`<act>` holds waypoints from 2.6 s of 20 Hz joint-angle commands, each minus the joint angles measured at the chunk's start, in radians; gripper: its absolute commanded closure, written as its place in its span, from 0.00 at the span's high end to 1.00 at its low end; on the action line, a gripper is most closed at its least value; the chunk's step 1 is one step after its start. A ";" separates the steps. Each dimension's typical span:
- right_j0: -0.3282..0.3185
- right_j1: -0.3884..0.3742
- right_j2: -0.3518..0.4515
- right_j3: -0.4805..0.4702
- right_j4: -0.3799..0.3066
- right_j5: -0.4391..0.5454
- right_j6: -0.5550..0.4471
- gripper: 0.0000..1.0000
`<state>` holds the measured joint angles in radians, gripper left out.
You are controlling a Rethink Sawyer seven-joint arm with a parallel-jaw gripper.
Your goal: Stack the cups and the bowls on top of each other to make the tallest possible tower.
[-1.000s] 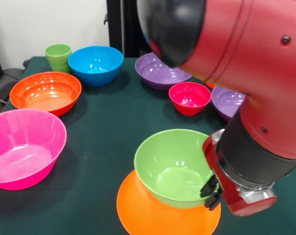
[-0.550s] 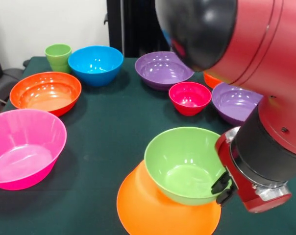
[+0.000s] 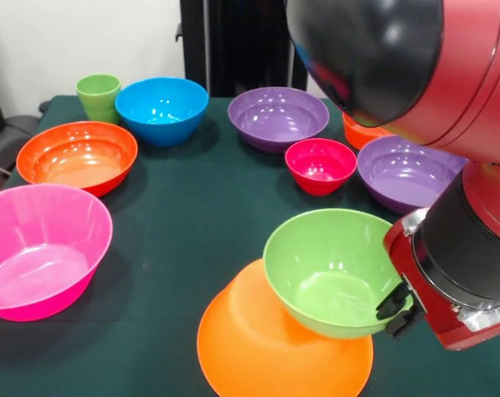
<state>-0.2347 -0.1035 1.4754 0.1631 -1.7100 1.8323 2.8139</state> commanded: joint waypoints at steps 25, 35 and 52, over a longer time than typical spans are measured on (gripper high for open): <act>-0.048 -0.016 -0.268 0.163 0.145 0.039 -0.007 0.00; -0.053 -0.035 -0.356 0.194 0.235 0.010 0.001 0.00; -0.028 -0.036 -0.434 0.169 0.318 -0.011 0.011 0.00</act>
<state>-0.2687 -0.1367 1.1142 0.2835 -1.3923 1.8319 2.8139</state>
